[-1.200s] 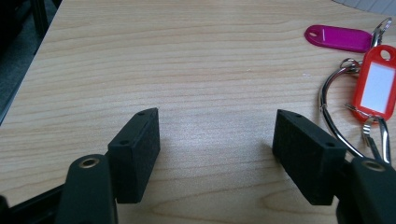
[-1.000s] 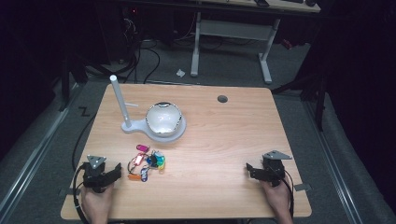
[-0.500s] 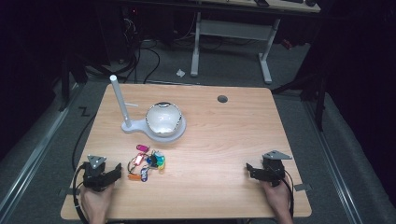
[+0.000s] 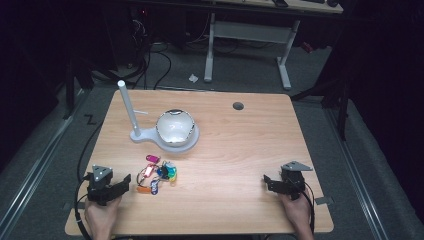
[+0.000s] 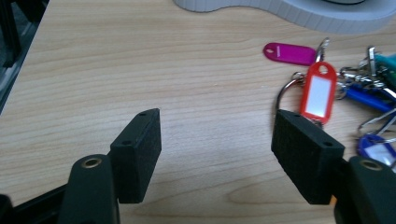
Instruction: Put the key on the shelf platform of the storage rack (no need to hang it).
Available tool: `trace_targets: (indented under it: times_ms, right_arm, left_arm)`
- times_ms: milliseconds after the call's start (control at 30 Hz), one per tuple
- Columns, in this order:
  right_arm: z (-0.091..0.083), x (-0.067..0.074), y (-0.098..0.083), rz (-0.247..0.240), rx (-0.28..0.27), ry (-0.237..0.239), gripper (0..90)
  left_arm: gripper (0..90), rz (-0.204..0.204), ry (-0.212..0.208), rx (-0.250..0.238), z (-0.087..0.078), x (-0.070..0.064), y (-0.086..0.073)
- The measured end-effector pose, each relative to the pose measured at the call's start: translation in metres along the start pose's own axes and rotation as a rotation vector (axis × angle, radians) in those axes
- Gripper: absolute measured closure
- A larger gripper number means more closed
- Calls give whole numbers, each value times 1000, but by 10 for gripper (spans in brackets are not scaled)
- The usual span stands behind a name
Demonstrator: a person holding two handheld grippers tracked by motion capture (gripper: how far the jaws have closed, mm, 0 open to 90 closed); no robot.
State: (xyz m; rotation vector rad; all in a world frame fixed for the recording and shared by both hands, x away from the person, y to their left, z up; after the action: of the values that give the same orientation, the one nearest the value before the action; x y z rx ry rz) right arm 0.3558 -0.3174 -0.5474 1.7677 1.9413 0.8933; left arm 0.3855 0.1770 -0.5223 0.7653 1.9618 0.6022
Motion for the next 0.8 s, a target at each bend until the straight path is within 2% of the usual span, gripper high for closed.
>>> trace_targets:
  times_ms: [33,67,133,333,367,400,433,467,533,600,633,667,700,800]
  right_arm:
    - [0,0,0,0,0,0,195]
    - [0,0,0,0,0,0,194]
    - [0,0,0,0,0,0,195]
    - [0,0,0,0,0,0,194]
    - [0,0,0,0,0,0,195]
    - [0,0,0,0,0,0,195]
    - [0,0,0,0,0,0,195]
    - [0,0,0,0,0,0,195]
    - [0,0,0,0,0,0,195]
    - [0,0,0,0,0,0,195]
    - [0,0,0,0,0,0,195]
    - [0,0,0,0,0,0,194]
    - [0,0,0,0,0,0,195]
    - [0,0,0,0,0,0,195]
  left_arm:
    - [337,0,0,0,0,0,0]
    - [337,-25,7,10,-2,-4,-1]
    - [337,3,-10,19,-5,-6,-2]
    - [349,3,-53,28,-17,-21,-5]
    - [350,15,-65,30,-19,-23,-6]
    - [350,64,-289,44,-21,-33,-8]
    - [350,210,-310,17,-18,-25,-8]
    - [350,27,-80,58,-26,-32,-14]
    - [350,37,-87,66,-28,-34,-15]
    - [350,30,-90,81,-31,-40,-19]
    - [357,52,-107,94,-34,-43,-24]
    - [358,45,-105,102,-34,-45,-26]
    - [359,63,-113,111,-35,-46,-28]
    - [360,74,-109,130,-36,-50,-36]
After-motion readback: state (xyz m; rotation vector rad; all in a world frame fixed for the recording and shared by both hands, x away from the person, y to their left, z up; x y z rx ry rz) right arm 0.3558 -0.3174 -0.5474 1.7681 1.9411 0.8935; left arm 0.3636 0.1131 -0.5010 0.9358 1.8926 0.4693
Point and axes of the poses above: each handheld gripper's, and its own axes: z roughly forward along the jaws, y roughly out of its top, x roughly to its left, the point moved 4 cm from there along z, roughly forward along the jaws, and after that the axes turned 13 degrees about z, right-handed, at the moved point
